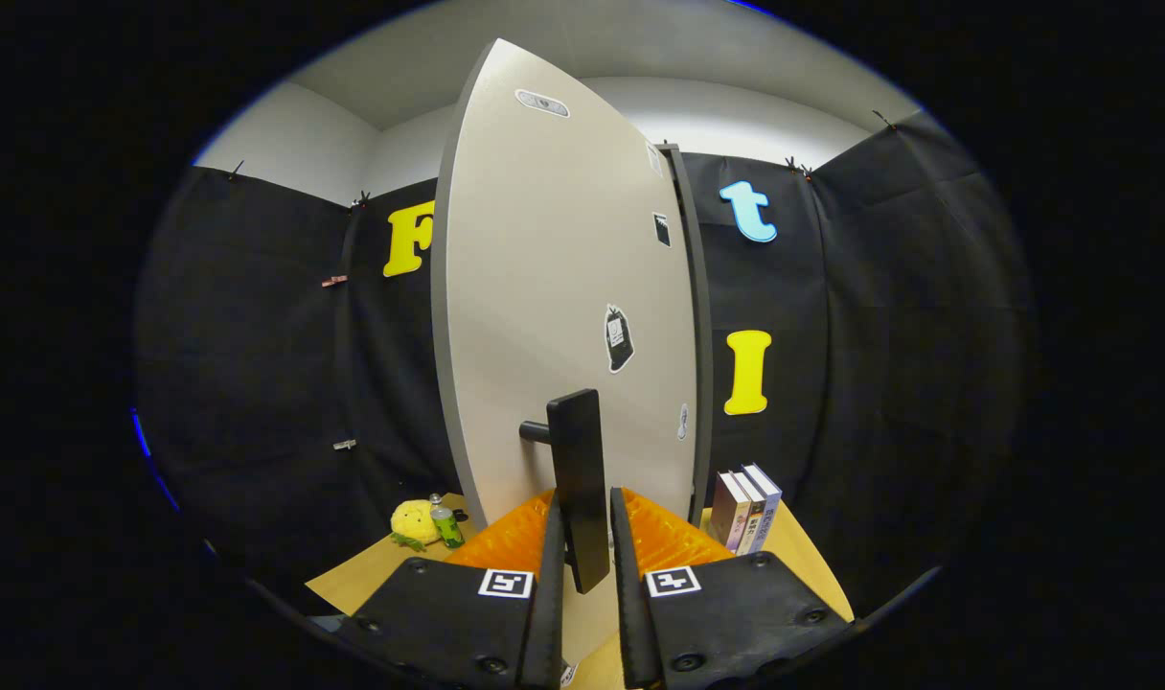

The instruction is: Open the shoe cabinet door, grab the shoes and put them into the shoe cabinet, then close the shoe cabinet door.

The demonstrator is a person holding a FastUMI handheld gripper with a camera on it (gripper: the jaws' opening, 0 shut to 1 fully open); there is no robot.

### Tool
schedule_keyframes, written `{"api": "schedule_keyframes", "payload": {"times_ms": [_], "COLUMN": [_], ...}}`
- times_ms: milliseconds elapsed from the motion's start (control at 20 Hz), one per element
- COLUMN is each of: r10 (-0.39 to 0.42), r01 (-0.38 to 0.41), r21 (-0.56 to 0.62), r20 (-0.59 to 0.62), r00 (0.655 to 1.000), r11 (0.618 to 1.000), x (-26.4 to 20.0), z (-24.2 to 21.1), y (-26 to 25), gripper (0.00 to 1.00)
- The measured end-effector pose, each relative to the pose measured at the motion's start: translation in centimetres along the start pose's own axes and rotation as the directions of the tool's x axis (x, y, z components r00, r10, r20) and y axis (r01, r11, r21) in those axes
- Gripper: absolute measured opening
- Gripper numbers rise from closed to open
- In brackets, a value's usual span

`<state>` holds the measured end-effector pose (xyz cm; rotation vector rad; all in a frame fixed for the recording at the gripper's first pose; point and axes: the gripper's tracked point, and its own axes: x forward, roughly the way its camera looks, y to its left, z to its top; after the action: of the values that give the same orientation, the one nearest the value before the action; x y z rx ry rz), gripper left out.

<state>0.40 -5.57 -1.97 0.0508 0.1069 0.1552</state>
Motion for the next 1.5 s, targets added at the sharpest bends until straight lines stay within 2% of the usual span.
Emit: {"api": "schedule_keyframes", "payload": {"times_ms": [250, 350, 600, 900, 1250, 1500], "r10": [-0.096, -0.114, -0.18, -0.165, -0.146, -0.155], "r01": [0.096, 0.115, 0.18, 0.164, 0.145, 0.156], "r21": [0.008, 0.012, 0.016, 0.037, 0.023, -0.002], "r20": [-0.016, -0.008, 0.011, 0.01, 0.054, 0.074], "r00": [0.995, 0.993, 0.984, 0.986, 0.988, 0.985], "r11": [0.995, 0.993, 0.984, 0.986, 0.989, 0.988], "x": [-0.2, -0.4, -1.3, -1.7, -3.9, -6.5], "z": [-0.5, -0.4, 0.3, 0.3, 1.1, 1.2], "y": [-3.6, -4.7, -8.2, -10.1, -9.7, -7.3], "gripper": [0.26, 0.23, 0.23, 0.23, 0.23, 0.23]}}
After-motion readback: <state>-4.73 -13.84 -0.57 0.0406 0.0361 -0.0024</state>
